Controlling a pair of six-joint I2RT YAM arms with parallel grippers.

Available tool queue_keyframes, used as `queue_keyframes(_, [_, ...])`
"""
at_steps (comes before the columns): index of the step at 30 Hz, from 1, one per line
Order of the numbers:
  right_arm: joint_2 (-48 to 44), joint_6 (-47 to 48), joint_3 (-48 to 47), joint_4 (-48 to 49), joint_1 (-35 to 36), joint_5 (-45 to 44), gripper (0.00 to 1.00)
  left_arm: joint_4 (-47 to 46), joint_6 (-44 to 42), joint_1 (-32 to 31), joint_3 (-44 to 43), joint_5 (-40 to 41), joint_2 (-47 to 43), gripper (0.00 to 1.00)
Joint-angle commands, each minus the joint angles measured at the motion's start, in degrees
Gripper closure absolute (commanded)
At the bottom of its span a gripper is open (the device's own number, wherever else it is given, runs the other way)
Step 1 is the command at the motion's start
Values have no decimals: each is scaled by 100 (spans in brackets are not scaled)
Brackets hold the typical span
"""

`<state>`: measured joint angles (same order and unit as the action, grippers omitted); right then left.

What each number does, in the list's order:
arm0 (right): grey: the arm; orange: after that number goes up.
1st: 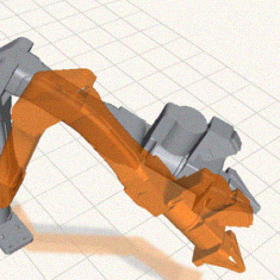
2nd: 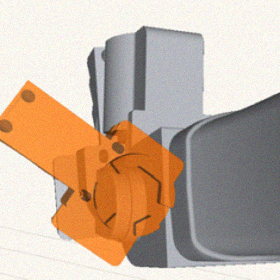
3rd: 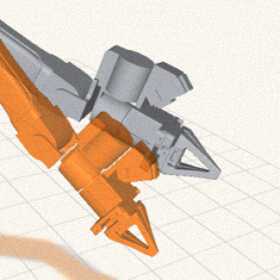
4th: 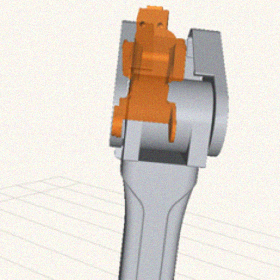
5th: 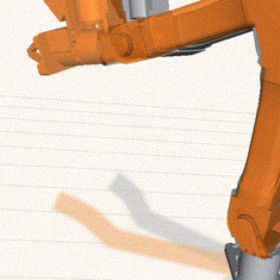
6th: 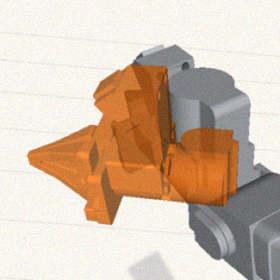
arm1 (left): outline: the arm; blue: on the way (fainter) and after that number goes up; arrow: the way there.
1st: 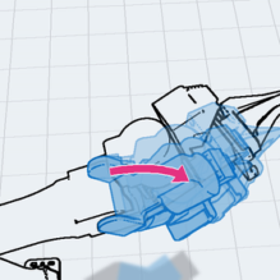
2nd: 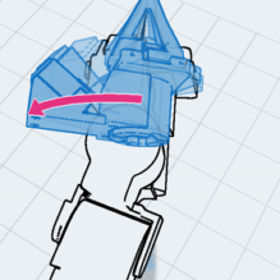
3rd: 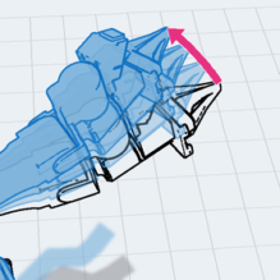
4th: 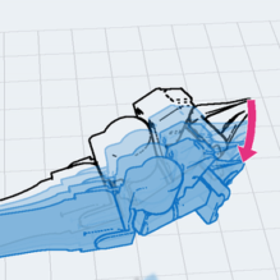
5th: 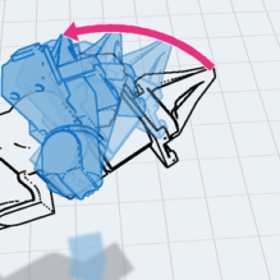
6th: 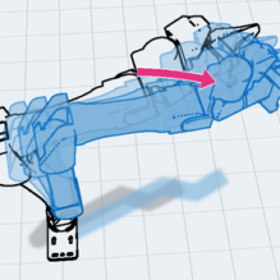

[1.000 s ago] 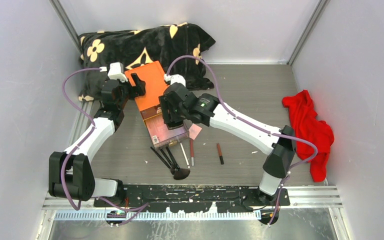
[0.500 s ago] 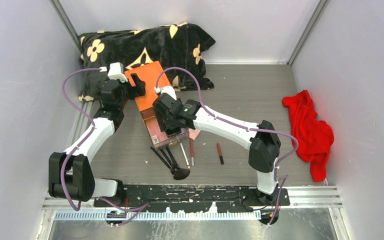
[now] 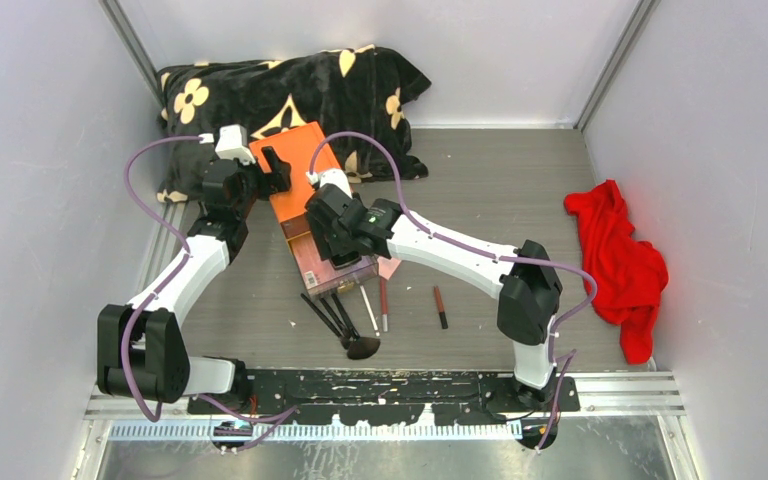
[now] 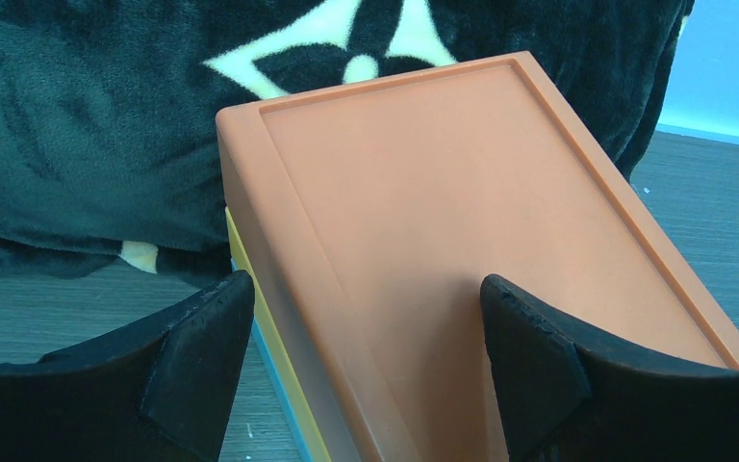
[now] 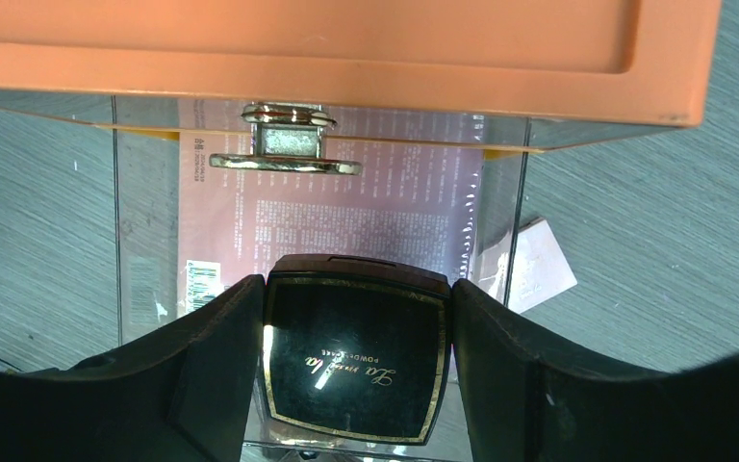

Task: Organize the makeup
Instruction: Place the makeup in the drawer.

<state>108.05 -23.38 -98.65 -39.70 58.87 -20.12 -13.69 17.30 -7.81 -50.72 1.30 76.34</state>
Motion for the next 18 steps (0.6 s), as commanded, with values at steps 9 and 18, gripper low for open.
queue_keyframes(9, [-28, 155, -5, 377, -3, -35, 24, 1290, -468, -10, 299, 41, 153, 15])
queue_keyframes(18, [-198, 131, 0, 386, 1, -209, 11, 1281, -468, -10, 295, 56, 145, 14])
